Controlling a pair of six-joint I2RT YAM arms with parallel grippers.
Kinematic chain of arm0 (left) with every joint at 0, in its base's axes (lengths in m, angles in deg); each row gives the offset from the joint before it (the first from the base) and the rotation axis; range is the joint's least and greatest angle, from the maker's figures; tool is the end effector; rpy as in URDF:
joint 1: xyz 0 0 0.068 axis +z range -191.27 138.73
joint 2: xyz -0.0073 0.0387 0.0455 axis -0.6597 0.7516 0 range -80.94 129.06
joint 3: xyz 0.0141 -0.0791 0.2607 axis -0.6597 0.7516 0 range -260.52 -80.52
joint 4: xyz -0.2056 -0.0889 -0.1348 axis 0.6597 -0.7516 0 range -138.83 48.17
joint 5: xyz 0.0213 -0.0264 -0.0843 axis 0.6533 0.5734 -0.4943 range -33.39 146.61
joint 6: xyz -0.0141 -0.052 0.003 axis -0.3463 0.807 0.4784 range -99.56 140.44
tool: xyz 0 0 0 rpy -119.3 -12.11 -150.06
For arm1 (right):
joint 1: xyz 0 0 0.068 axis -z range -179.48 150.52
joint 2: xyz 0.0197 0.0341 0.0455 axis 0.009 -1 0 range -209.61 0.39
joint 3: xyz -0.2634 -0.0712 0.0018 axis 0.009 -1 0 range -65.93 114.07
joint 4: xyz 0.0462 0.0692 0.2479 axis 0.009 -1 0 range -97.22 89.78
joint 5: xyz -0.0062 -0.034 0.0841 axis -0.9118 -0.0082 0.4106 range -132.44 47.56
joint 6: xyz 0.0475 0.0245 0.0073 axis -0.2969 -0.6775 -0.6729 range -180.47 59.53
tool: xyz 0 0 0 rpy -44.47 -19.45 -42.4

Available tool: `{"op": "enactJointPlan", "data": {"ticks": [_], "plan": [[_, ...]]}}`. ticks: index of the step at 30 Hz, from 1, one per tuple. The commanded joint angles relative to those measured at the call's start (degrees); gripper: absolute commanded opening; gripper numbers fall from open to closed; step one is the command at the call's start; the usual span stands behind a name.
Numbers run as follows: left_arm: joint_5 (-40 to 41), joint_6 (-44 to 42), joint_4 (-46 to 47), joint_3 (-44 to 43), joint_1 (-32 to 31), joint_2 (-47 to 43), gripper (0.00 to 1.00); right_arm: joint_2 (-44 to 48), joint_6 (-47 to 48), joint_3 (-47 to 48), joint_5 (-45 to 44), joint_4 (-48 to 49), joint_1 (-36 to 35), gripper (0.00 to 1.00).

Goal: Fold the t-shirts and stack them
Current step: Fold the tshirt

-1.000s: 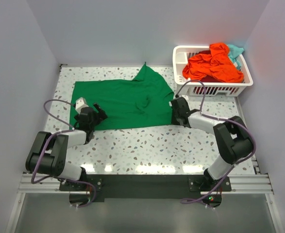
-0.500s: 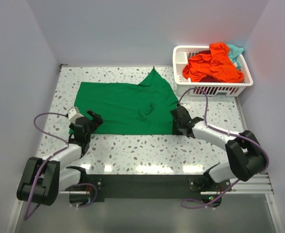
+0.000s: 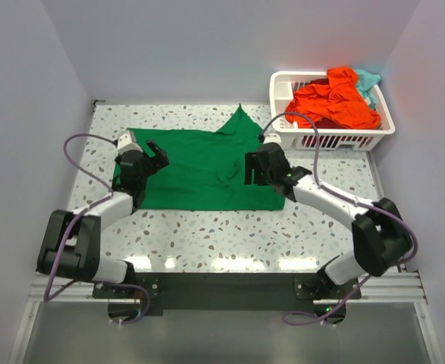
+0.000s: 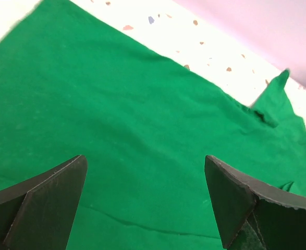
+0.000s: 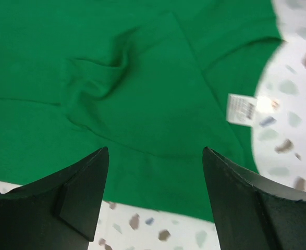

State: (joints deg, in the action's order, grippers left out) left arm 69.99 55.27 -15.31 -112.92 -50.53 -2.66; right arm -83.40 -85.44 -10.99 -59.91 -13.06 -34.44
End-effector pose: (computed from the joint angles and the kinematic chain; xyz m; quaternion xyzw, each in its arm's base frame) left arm 0.2802 -0.0373 0.2018 -0.2451 0.7753 -0.1274 0.5679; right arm 0.2648 0.1721 0.2385 -0.0166 0.9038 0.0820 0.4196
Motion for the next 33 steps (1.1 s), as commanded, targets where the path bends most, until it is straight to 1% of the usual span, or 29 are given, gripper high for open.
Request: {"op": "enactJointPlan", "data": {"ticks": [1,4,5,7,9,12,18,19,23,26,33], "plan": [[-4.68,-3.54,2.74,-3.71,-0.41,7.30,1.00,-8.37,2.82,6.05,7.44,8.88,-0.63,0.76],[-5.13,-3.19,4.85,-3.81,-0.41,10.39,1.00,-12.97,3.44,9.39,9.12,11.51,-0.81,0.76],[-5.21,-2.93,5.11,-3.90,-0.41,12.14,1.00,-15.85,3.53,9.92,10.08,12.57,-0.81,0.76],[-5.39,-2.22,5.29,-3.98,-0.41,13.73,1.00,-18.07,3.53,11.06,10.97,12.58,-0.81,0.76],[-5.13,-1.26,4.86,-3.90,-0.41,15.32,1.00,-21.06,3.26,11.16,11.41,14.06,-0.81,0.76],[-3.90,-0.20,4.42,-2.93,-0.41,16.29,1.00,-23.87,2.48,10.20,11.24,13.81,-0.90,0.75],[-0.30,3.92,3.89,1.90,-0.32,12.87,1.00,-24.85,0.37,6.07,10.27,13.02,-1.07,0.75],[0.23,4.28,3.97,3.21,-0.32,12.08,1.00,-24.84,0.36,5.71,9.83,11.36,-1.42,0.75],[-0.11,6.30,3.80,5.85,-0.32,11.28,1.00,-24.58,-0.16,3.43,8.51,9.07,-1.87,0.74],[-0.64,7.01,4.24,8.05,-0.32,10.06,1.00,-24.05,-1.04,0.88,8.51,9.24,-2.22,0.74],[0.68,7.97,2.31,14.11,-0.32,1.63,1.00,-21.51,-3.42,-4.22,8.25,8.45,-4.50,0.74]]}}
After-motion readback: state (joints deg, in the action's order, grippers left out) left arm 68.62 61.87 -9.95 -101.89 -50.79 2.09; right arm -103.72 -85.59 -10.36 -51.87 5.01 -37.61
